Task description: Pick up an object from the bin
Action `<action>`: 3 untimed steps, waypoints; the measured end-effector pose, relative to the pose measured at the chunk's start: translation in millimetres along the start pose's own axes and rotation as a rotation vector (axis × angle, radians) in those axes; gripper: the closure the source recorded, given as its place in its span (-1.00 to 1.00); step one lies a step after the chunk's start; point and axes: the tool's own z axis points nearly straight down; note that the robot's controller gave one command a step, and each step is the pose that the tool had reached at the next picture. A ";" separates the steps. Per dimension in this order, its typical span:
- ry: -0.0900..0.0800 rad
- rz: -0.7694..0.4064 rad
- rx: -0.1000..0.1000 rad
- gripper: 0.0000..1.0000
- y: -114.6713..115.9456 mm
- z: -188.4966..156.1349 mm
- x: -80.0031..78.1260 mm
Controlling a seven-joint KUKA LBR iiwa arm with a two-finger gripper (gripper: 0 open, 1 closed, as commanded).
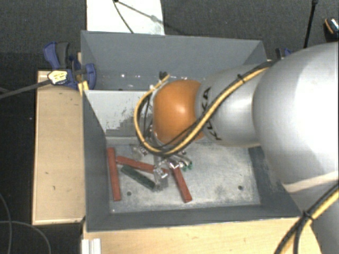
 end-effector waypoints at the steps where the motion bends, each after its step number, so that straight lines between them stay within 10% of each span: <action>1: 0.007 0.067 0.002 -1.00 -26.6 0.7 47.1; 2: 0.003 -0.206 0.005 -1.00 -139.9 -0.3 68.6; 3: -0.002 -0.256 -0.002 -1.00 -28.0 -6.8 17.9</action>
Offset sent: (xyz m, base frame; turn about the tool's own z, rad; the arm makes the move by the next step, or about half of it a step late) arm -0.0276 -0.0442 -0.0014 0.0658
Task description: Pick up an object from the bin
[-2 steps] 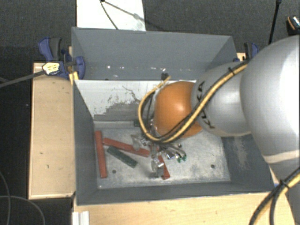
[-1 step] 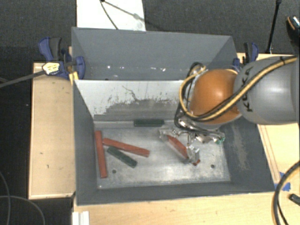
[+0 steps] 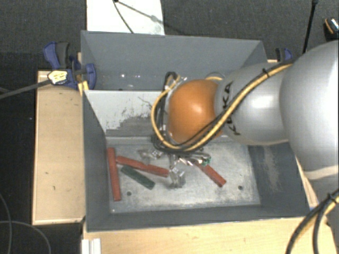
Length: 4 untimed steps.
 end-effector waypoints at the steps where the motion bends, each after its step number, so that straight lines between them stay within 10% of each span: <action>1: 0.004 0.042 0.009 -1.00 -68.2 -5.5 5.8; 2: 0.007 0.130 -0.002 -1.00 13.4 5.8 -7.3; 3: 0.000 0.353 0.009 -1.00 -55.9 -55.4 9.5; 4: 0.009 0.364 -0.001 -1.00 -0.1 11.4 -24.8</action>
Offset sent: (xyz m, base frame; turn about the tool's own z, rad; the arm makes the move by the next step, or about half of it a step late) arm 0.0397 -0.0482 0.0039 0.0337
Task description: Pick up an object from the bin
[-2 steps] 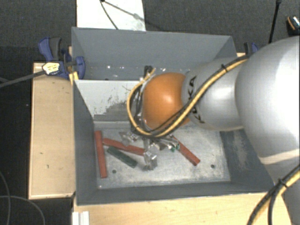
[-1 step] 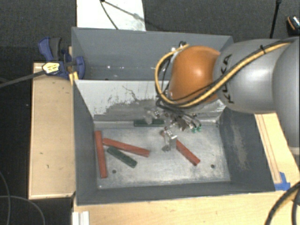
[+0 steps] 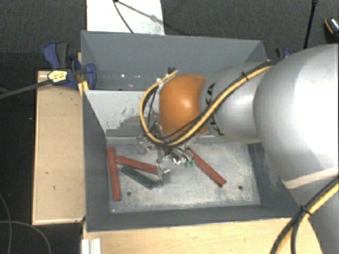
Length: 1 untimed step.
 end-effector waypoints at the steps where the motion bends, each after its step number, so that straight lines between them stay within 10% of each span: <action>1: -0.005 0.006 0.004 1.00 -4.8 -4.0 -0.8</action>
Offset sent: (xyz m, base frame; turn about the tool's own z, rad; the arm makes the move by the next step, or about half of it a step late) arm 0.0000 0.0000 0.0000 0.0000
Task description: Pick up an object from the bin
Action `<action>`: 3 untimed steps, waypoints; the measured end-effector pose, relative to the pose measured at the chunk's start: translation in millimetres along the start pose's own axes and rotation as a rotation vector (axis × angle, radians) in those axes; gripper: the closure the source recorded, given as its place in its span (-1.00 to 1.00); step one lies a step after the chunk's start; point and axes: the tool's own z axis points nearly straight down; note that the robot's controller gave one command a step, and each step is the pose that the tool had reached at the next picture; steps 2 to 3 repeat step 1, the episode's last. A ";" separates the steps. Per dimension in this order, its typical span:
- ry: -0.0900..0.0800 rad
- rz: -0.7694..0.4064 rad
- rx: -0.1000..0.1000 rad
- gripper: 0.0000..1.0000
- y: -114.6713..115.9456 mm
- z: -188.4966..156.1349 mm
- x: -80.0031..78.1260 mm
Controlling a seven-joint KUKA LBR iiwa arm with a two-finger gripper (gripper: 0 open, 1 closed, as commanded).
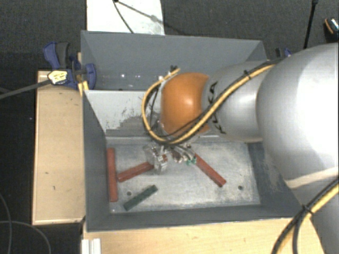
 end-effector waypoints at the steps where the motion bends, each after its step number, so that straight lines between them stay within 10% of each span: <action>1: -0.009 -0.004 0.002 1.00 -1.8 -144.7 -7.3; 3: -0.009 -0.004 0.002 1.00 -1.8 -144.7 -7.3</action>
Offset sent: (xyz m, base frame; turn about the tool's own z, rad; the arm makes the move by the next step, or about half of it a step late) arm 0.0044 0.0002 0.1388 -0.0078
